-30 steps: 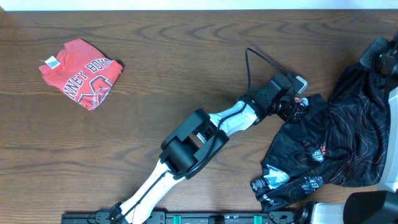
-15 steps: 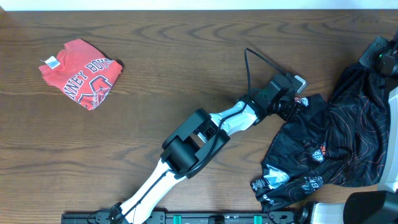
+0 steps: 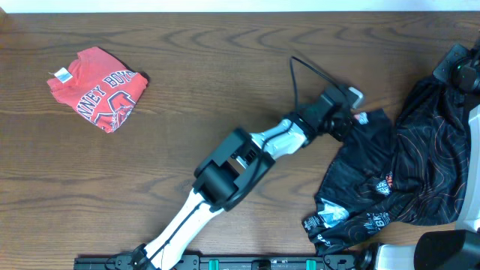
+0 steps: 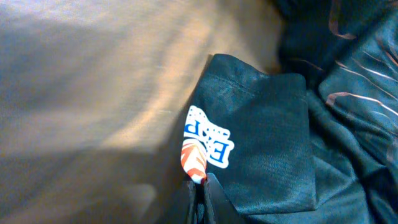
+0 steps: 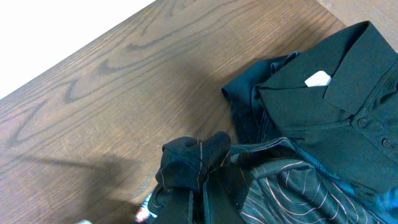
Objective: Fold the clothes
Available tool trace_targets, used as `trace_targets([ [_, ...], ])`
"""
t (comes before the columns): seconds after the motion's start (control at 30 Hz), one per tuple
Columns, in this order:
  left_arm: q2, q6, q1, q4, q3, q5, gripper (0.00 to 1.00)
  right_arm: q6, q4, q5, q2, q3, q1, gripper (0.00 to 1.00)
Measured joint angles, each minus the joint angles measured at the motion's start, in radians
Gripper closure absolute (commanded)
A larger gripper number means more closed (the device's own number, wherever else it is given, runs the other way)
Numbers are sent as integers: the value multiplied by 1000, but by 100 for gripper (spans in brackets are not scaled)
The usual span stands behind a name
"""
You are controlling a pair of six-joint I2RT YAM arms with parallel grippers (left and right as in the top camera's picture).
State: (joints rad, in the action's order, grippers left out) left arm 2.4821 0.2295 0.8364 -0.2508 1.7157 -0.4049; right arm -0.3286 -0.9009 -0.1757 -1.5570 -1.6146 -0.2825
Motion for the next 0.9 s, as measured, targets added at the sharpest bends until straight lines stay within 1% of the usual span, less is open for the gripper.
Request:
trace_targets([
  [0.17, -11, 0, -124, 17, 0, -6, 93, 0, 2, 0, 0, 0, 0, 99],
  [0.33, -74, 0, -317, 23, 0, -6, 94, -1, 43, 14, 0, 0, 0, 99],
  [0.57, -225, 0, -592, -5, 3, 2, 94, -2, 136, 62, -38, 0, 7, 99],
  [0.7, -239, 0, -672, -11, 13, 9, 94, -3, 220, 95, -122, -1, 35, 99],
  [0.9, -236, -29, -715, -12, 13, 22, 94, -4, 425, 119, -310, 0, 108, 99],
])
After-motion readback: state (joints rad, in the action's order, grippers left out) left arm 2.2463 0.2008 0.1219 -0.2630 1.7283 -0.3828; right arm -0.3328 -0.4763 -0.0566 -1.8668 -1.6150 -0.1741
